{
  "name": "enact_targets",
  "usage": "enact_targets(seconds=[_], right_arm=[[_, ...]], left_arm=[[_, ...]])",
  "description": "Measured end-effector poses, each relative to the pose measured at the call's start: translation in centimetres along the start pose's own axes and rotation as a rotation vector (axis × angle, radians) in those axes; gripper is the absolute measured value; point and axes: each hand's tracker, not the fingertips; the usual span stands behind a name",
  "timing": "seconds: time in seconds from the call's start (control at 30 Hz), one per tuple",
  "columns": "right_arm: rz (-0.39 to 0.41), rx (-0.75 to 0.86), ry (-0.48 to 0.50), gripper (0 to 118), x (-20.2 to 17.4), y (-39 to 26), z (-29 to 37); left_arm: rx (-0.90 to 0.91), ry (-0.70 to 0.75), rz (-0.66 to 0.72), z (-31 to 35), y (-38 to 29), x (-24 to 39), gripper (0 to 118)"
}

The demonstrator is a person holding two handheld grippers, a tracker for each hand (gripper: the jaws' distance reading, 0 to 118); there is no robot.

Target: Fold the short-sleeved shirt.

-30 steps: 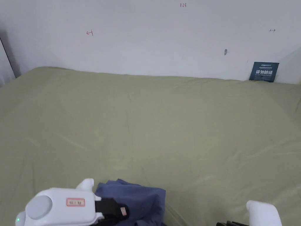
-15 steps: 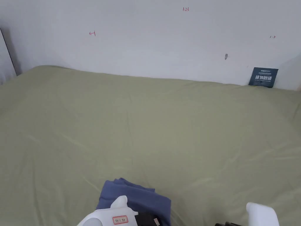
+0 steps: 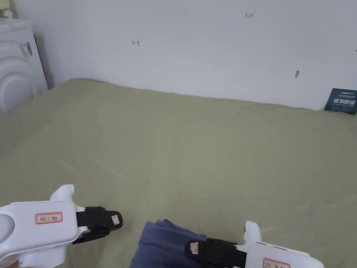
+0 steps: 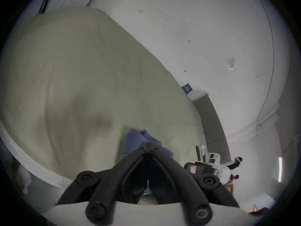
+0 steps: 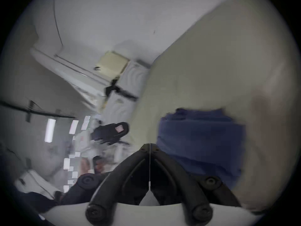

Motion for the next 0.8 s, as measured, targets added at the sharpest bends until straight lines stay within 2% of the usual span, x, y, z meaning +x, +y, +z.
enact_targets(seconds=[0.07,0.17,0.2,0.23,0.27,0.33,0.37,0.43,0.47,0.5,0.53,0.57,0.6,0.77,0.8], right_arm=[[-0.067,-0.054,0.015,2,3.1,-0.1,-2.1],[-0.188,-0.102,-0.131,2,7.7,-1.0,-2.7],[-0.206,-0.119,-0.146,1,9.4,-1.5,-2.3],[-0.235,-0.113,-0.091,1,10.6,-1.7,-1.9],[-0.24,-0.066,0.021,1,10.4,-1.7,-1.4],[-0.142,-0.1,-0.101,1,9.4,-1.4,-1.0],[-0.144,-0.106,-0.066,1,9.5,-1.4,-0.9],[-0.157,-0.108,-0.065,1,10.1,-1.3,-0.3],[-0.172,-0.104,-0.053,1,10.3,-1.3,0.0],[-0.182,-0.096,-0.053,1,10.4,-1.4,0.1],[-0.184,-0.091,-0.048,1,10.4,-1.5,0.3],[-0.184,-0.089,-0.048,2,10.4,-1.6,0.3],[-0.186,-0.085,-0.049,2,10.3,-1.6,0.4],[-0.188,-0.082,-0.055,2,10.1,-1.6,0.2],[-0.185,-0.083,-0.056,2,10.1,-1.5,0.3]], left_arm=[[-0.03,0.006,0.04,0.1,0.1,-1.7,0],[-0.092,-0.05,0.064,-1.1,-0.5,-3.2,0],[-0.121,-0.087,0.068,-1.8,-0.6,-3.5,0],[-0.144,-0.115,0.072,-2.6,-0.8,-3.7,0],[-0.179,-0.133,0.067,-3.4,-1.0,-3.9,1],[-0.237,-0.152,0.043,-4.9,-1.3,-4.0,2],[-0.261,-0.159,0.028,-5.8,-0.9,-5.2,7],[-0.299,-0.215,0.036,-7.2,-1.2,-5.3,24],[-0.319,-0.246,0.051,-8.0,-1.4,-5.3,37],[-0.334,-0.266,0.059,-8.7,-1.6,-5.0,62],[-0.333,-0.279,0.053,-9.5,-1.9,-4.8,77],[-0.339,-0.294,0.056,-10.5,-2.1,-4.8,86],[-0.355,-0.305,0.064,-11.3,-2.4,-4.7,90],[-0.376,-0.346,0.033,-13.3,-3.8,-5.0,90],[-0.377,-0.338,0.035,-13.2,-3.9,-4.9,87]])
